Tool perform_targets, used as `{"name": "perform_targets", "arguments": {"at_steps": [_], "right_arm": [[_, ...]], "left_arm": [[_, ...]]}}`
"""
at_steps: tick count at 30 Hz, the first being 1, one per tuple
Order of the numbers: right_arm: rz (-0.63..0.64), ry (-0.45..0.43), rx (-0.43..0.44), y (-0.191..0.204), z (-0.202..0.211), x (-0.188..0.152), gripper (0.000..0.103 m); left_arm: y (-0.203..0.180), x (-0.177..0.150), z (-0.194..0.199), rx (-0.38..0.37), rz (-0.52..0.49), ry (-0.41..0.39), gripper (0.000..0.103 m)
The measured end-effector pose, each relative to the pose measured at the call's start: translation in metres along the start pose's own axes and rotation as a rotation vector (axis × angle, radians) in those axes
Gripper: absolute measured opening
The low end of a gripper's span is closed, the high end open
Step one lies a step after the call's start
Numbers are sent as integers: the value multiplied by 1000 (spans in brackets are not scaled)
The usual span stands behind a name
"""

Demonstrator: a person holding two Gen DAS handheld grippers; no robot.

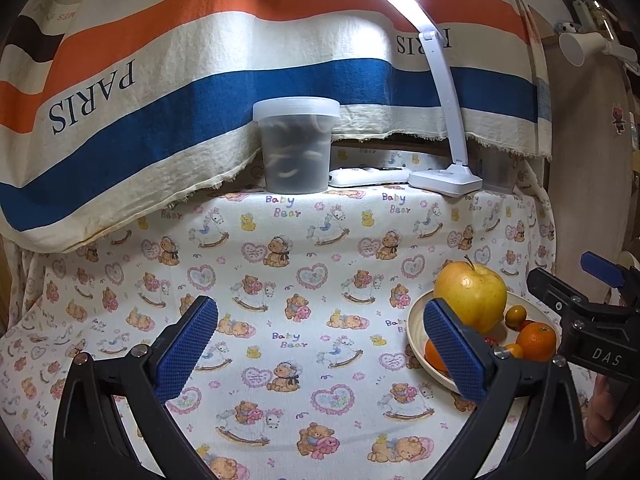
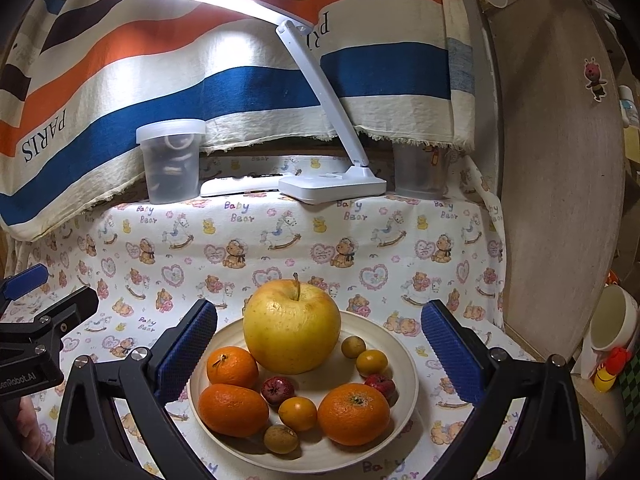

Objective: Organize fruits

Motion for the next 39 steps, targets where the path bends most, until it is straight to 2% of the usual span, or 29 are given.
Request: {"name": "perform_targets", "arguments": {"at_steps": [39], "right_arm": [[4,4,-16,-1,0,-1,102]], "left_arm": [[1,-1,1,4,5,2,102]]}}
Point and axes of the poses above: each gripper's, at about its wrist camera, not at the fingertips, and z roughly against the way its jaws point, y to its left, x to its top, the point moved 10 cm from there along -z, roughly the way its jaws point, and after that the axes turned 5 degrees about -z, right-handed, at the moved point
